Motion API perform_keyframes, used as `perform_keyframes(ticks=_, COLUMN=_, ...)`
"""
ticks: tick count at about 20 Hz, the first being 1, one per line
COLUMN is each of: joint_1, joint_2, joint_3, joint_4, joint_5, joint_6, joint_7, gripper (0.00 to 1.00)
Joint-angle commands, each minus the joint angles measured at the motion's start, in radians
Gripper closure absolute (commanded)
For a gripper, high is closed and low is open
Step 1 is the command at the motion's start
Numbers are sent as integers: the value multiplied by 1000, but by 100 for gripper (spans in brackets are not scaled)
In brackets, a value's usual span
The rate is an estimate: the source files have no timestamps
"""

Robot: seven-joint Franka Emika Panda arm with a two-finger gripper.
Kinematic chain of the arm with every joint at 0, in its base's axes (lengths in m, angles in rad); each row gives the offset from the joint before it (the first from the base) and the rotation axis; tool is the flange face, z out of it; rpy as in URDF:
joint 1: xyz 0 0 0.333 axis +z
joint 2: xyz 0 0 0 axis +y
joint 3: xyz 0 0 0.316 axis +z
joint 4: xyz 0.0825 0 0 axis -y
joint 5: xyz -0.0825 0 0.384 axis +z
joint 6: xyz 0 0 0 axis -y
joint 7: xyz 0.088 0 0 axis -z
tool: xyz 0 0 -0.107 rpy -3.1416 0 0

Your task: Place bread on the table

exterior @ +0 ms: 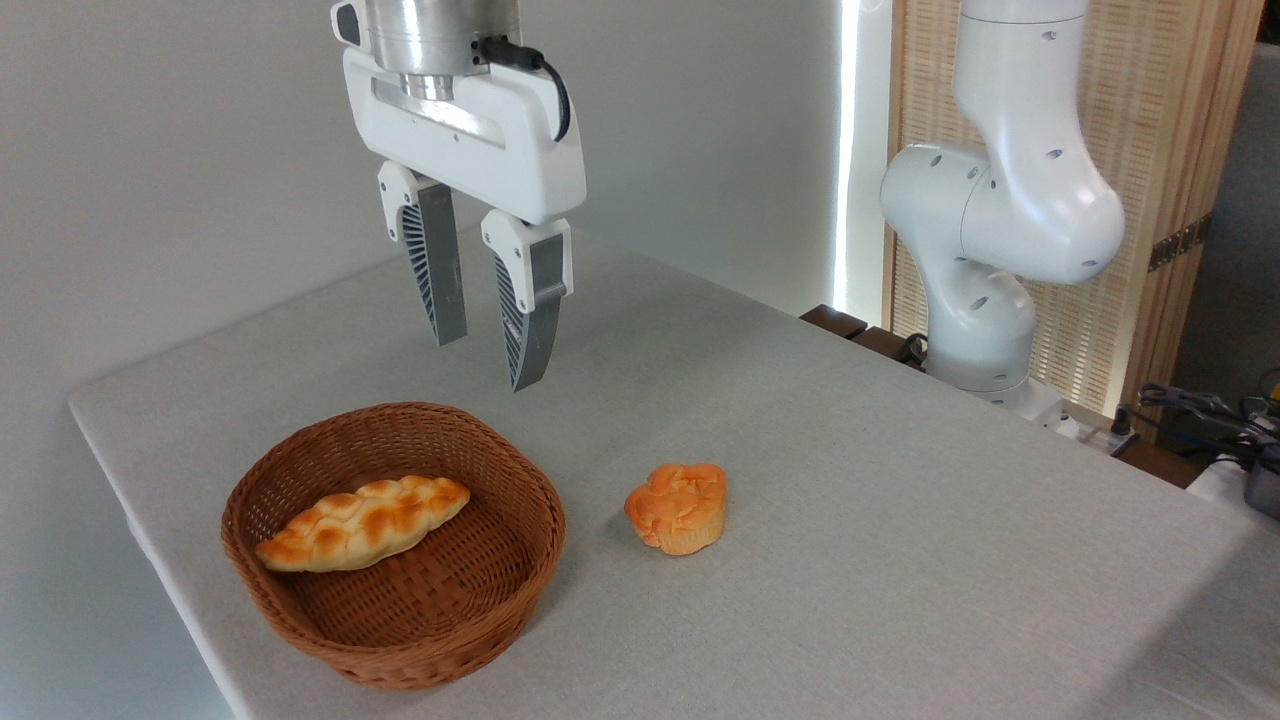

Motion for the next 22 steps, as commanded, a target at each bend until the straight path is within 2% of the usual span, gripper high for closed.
perform_keyframes(ticks=1, joint_1=20, joint_2=19, joint_3=7, joint_4=56, joint_5=-19, joint_6=-51, joint_7=-13, gripper=0)
perform_keyframes(ticks=14, joint_1=20, joint_2=35, joint_3=-1, joint_4=79, joint_5=-7, joint_6=-94, joint_7=-10, gripper=0)
perform_keyframes(ticks=22, joint_1=20, joint_2=35, joint_3=2, joint_4=82, joint_5=-4, joint_6=-120, joint_7=51, gripper=0)
